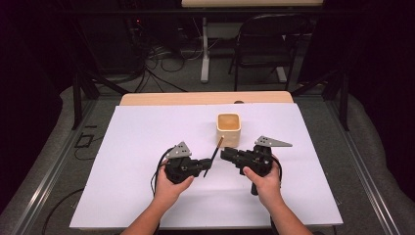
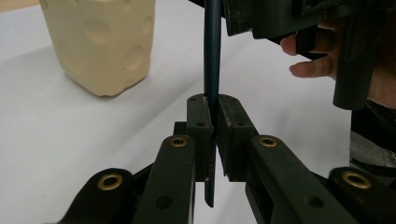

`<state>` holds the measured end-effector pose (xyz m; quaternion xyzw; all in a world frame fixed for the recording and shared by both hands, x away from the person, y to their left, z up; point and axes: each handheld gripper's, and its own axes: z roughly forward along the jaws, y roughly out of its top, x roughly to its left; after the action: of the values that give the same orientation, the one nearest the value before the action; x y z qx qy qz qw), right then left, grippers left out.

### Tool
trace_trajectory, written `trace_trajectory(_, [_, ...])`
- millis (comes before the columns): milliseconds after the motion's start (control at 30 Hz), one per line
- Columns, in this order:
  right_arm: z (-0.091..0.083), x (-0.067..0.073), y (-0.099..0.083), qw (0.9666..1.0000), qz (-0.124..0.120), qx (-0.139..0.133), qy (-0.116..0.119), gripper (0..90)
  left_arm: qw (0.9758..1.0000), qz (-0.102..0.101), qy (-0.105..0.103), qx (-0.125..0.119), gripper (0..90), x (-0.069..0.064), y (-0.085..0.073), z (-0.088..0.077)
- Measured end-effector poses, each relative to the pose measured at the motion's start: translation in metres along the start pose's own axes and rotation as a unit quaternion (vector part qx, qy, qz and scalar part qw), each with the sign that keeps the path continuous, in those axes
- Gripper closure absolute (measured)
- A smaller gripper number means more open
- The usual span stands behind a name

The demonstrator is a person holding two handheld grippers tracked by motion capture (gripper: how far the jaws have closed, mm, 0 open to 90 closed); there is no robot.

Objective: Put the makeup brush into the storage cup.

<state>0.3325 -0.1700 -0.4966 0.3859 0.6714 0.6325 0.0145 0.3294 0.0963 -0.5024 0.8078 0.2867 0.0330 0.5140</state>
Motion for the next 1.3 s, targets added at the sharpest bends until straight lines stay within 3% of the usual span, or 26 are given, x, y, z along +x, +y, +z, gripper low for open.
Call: trace_trajectory(1300, [-0.005, -0.006, -0.001, 0.998, 0.055, -0.024, 0.018, 76.1, 0.9996, 0.01, -0.026, 0.007, 83.8, -0.013, -0.003, 0.015])
